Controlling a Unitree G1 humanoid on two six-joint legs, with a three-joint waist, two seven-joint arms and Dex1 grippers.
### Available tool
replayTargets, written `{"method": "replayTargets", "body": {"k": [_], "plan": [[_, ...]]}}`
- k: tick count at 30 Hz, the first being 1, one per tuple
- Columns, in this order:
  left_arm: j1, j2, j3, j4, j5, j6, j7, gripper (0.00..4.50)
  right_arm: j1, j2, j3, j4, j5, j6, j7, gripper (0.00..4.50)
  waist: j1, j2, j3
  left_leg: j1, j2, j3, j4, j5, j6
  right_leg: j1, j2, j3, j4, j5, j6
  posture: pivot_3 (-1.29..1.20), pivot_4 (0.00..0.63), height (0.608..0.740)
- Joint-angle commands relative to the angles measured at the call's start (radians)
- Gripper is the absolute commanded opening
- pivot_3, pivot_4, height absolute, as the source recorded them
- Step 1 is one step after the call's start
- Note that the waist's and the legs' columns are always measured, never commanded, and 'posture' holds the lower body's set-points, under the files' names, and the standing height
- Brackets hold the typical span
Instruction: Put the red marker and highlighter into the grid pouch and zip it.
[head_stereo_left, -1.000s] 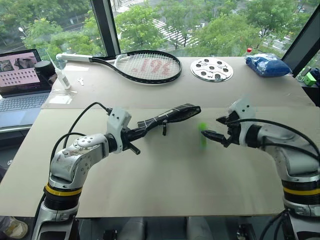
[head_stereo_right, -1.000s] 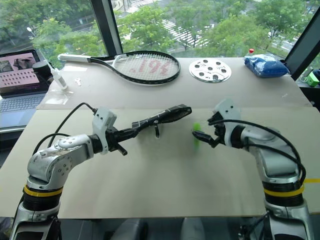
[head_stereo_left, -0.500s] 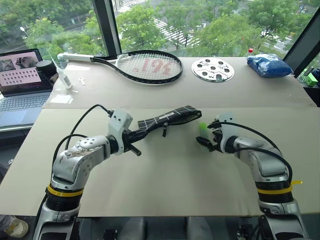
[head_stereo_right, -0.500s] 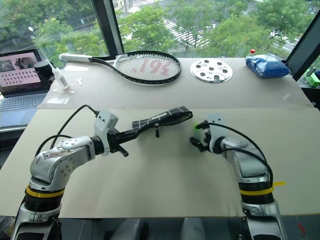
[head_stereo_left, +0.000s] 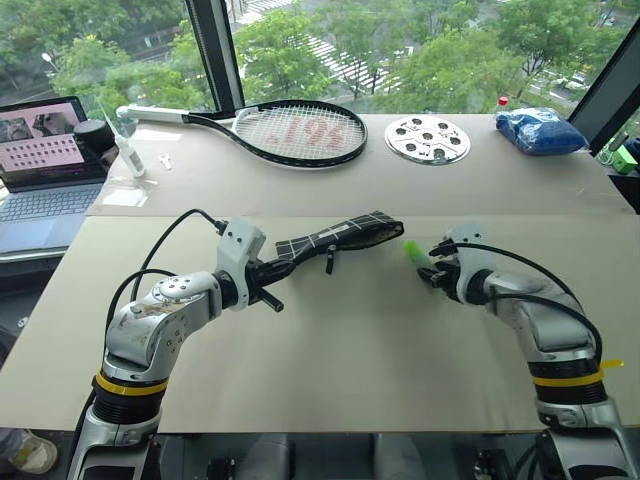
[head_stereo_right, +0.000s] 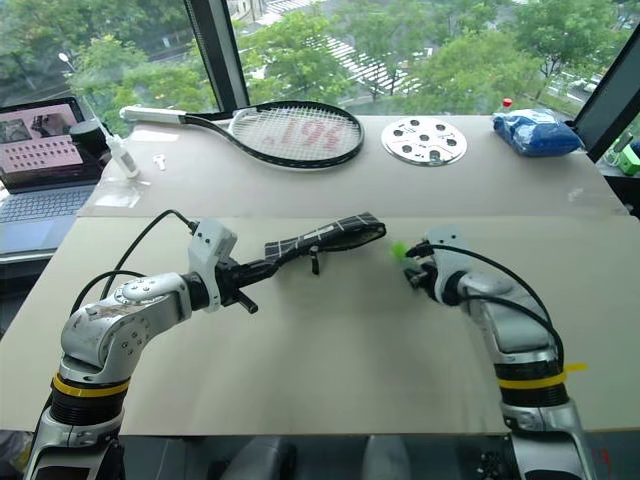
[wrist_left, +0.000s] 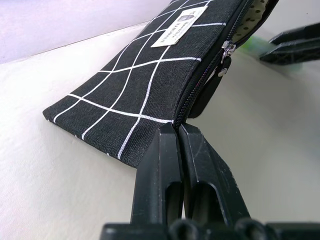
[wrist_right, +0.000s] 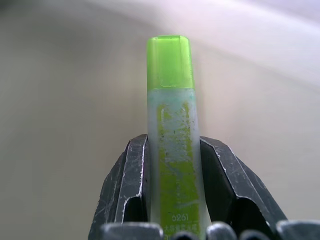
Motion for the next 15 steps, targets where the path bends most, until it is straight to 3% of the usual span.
{"method": "replayTargets", "body": {"k": [1,6,10,15], "plan": [[-0.029,0.001,0.001,0.001,0.002,-0.027,-0.011,0.00,-0.036,-0.102,-0.015,-0.068,-0.010,-0.164,0.110,1.04,-0.002,0.000,0.000,0.000,0.000,0.000,0.000,0.000,0.000,0.000,0.000,0.000,0.000,0.000,0.000,0.00,0.150,0.740],[-0.039,-0.001,-0.010,0.010,0.003,-0.032,-0.019,0.00,-0.043,-0.263,-0.045,-0.132,0.032,-0.375,0.332,1.04,-0.003,0.000,0.000,0.000,0.000,0.000,0.000,0.000,0.000,0.000,0.000,0.000,0.000,0.000,0.000,0.00,0.150,0.740],[-0.040,-0.005,-0.013,0.013,0.004,-0.036,-0.022,0.00,-0.057,-0.391,-0.035,-0.246,0.094,-0.418,0.517,1.04,-0.002,0.000,0.000,0.000,0.000,0.000,0.000,0.000,0.000,0.000,0.000,0.000,-0.001,0.000,0.000,0.00,0.150,0.740],[-0.041,-0.011,-0.017,0.011,0.004,-0.038,-0.018,0.00,-0.062,-0.431,0.045,-0.288,0.037,-0.474,0.565,1.04,-0.001,-0.002,0.001,0.000,0.000,0.000,0.000,-0.003,0.006,0.001,0.000,0.000,0.000,0.000,0.000,0.00,0.150,0.740]]}}
